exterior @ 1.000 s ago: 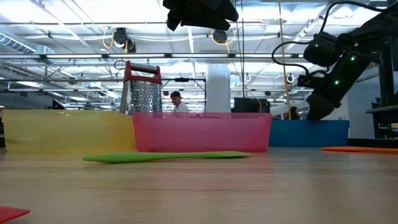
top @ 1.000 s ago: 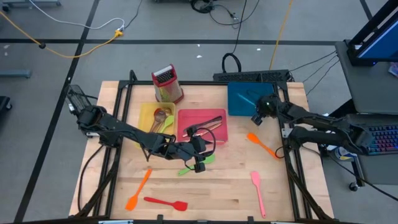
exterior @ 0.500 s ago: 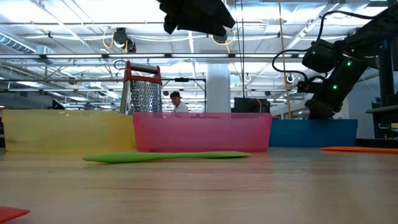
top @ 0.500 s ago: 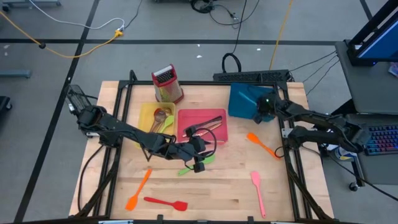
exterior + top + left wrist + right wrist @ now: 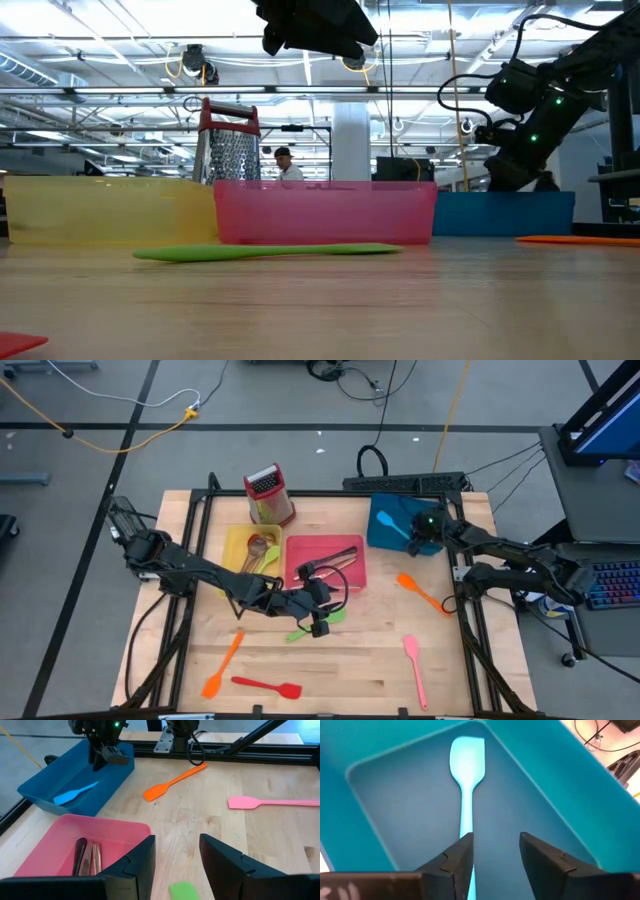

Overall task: Pick & Place Kitchen Items
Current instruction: Put the green spatula into the blue bin

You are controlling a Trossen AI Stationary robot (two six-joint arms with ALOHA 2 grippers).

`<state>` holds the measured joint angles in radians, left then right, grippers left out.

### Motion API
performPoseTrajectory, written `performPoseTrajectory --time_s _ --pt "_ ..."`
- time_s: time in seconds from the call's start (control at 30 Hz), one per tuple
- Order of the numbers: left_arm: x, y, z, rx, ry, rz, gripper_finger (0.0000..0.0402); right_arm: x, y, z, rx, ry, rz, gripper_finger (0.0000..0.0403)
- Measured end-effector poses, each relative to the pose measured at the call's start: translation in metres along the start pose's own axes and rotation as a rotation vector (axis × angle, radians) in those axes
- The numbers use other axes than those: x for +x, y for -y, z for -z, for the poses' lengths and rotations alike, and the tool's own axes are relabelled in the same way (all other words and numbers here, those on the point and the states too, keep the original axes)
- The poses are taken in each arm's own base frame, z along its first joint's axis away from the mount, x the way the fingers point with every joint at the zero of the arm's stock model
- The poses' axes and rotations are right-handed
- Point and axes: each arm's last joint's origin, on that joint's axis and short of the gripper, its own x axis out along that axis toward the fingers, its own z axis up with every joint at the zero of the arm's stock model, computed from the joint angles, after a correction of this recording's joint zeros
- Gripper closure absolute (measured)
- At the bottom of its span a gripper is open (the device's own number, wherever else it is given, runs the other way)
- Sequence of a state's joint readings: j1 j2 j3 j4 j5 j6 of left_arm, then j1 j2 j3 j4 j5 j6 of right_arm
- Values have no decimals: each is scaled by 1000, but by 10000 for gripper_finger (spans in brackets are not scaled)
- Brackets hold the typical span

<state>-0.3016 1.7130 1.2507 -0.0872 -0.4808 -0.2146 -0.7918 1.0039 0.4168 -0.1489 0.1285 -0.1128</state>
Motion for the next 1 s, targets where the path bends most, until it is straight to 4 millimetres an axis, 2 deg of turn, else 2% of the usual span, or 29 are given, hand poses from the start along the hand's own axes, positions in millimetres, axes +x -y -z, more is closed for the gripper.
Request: performPoseTrajectory --time_s 0.23,0.63,1.0 --pt "0 0 0 -4 0 0 243 0 0 -4 25 38 3 230" --pt "0 0 0 -4 0 0 243 -10 1 -8 34 108 -3 234" --pt "0 0 0 -28 0 0 243 -37 -3 -16 98 284 -311 240"
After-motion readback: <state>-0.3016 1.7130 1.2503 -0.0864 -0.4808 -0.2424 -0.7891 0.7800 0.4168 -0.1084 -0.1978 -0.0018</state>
